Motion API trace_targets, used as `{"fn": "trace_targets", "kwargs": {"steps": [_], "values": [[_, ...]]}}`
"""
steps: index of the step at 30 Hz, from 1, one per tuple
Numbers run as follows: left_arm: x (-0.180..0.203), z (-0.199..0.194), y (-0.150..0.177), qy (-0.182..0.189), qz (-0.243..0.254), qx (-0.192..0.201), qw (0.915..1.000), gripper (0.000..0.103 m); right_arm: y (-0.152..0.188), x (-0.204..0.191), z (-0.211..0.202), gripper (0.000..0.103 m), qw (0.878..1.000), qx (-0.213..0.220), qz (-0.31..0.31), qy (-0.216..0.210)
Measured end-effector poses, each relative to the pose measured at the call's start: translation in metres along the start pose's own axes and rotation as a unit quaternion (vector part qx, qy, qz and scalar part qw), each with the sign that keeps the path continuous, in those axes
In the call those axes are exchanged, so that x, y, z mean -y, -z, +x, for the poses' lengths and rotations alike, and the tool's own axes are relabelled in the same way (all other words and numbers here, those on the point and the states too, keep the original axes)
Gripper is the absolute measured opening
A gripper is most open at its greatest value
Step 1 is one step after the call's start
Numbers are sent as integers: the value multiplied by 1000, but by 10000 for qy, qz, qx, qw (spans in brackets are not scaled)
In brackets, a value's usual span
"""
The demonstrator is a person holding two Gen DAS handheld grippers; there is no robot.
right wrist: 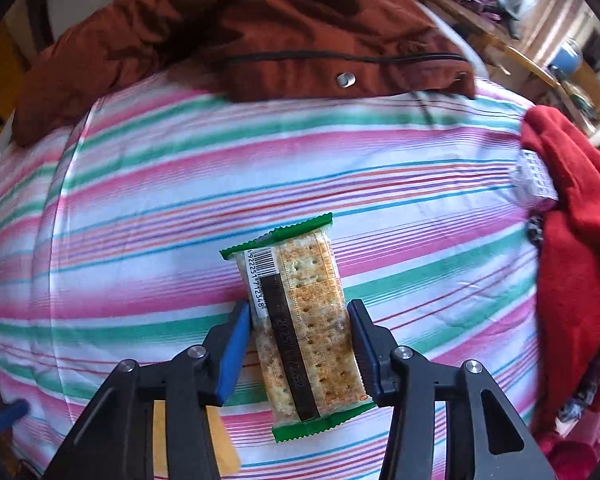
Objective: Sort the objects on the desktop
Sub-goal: 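Grasp the yellow sponge with the left tool while the right tool holds the cracker pack, then carry the yellow sponge and cracker pack into the gold tray and release both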
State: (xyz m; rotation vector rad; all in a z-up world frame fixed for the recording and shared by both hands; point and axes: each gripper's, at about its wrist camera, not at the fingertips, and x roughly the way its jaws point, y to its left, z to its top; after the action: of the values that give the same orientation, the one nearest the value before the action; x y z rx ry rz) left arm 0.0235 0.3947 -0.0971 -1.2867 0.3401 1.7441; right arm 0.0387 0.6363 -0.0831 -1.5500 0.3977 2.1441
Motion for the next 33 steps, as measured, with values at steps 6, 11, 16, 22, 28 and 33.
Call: {"fn": "trace_targets", "kwargs": {"steps": [6, 11, 16, 22, 28, 33], "values": [[22, 28, -25, 366, -267, -229, 9987, 64, -3, 32, -22, 49, 9975, 391, 578, -73], [35, 49, -40, 501, -611, -373, 9962, 65, -8, 30, -29, 49, 9956, 556, 725, -204], [36, 61, -50, 427, -997, -437, 9931, 69, -8, 30, -38, 49, 9944, 698, 763, -208], [45, 74, -63, 88, -1078, -430, 9932, 74, -10, 32, -41, 49, 9938, 796, 756, -163], [60, 83, -63, -492, -108, -311, 9982, 72, -9, 29, -40, 49, 9945, 801, 653, -155], [64, 77, -48, -641, 576, -132, 9962, 60, -8, 20, -37, 49, 9958, 789, 423, -209]]}}
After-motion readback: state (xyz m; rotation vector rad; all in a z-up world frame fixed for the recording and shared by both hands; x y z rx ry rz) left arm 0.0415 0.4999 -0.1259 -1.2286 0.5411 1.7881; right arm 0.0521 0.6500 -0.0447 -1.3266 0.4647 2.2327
